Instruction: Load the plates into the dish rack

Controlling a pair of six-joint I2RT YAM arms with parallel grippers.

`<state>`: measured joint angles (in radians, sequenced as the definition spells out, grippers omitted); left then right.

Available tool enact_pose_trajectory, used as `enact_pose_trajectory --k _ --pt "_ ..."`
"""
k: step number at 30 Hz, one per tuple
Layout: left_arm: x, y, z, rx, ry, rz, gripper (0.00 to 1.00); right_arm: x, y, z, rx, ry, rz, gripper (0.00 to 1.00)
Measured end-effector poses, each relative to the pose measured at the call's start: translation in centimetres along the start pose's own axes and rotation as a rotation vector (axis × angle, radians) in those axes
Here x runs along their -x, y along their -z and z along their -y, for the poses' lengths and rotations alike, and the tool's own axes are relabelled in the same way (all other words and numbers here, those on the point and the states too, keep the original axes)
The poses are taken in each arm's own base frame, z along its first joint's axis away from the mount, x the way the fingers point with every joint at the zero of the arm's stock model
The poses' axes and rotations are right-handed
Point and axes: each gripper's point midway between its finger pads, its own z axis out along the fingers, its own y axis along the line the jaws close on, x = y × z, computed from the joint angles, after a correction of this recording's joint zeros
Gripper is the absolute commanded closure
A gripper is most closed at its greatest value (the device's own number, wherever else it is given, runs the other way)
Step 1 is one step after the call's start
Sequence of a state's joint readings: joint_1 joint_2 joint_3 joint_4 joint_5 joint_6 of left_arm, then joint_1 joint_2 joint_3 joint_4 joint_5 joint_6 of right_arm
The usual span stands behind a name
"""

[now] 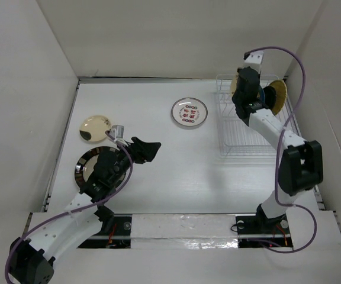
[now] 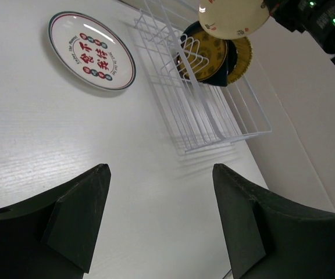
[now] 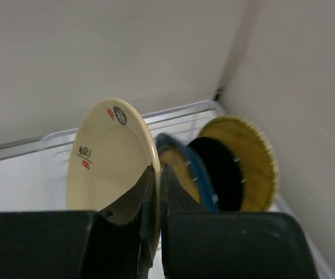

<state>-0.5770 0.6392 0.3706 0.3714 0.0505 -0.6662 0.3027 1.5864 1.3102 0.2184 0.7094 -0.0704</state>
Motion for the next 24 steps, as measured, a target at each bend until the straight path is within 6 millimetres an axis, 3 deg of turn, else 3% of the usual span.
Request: enact_pose_trajectory --k 4,7,10,16,19,24 --pt "-1.0 0.0 -0.4 0.001 0.005 -0.03 0.34 -2.0 -3.9 1.2 -0.166 0.268 0.002 1.0" --pt "-1.3 0.0 -0.5 -0.005 0.009 -0.034 0.35 -5.0 -5.4 1.4 -0.209 0.463 -0.046 1.0" --pt "-1.4 0.0 -0.4 -0.014 0.013 -0.037 0.36 -6.7 -6.3 1.7 -0.213 0.565 -0.077 1.0" --pt "-1.5 -0.2 -0.1 -0.032 0.017 -0.043 0.36 -4.7 -7.4 3.0 -0.243 0.6 -0.045 1.0" --pt "-1.6 -0.2 -0.1 -0.032 0.02 -0.046 0.37 -4.5 -7.9 4.2 -0.26 0.605 -0.044 1.0" --pt "-1.7 -0.3 -0.2 -0.029 0.023 -0.049 0.37 -4.3 -8.2 4.4 -0.243 0.599 -0.032 1.0"
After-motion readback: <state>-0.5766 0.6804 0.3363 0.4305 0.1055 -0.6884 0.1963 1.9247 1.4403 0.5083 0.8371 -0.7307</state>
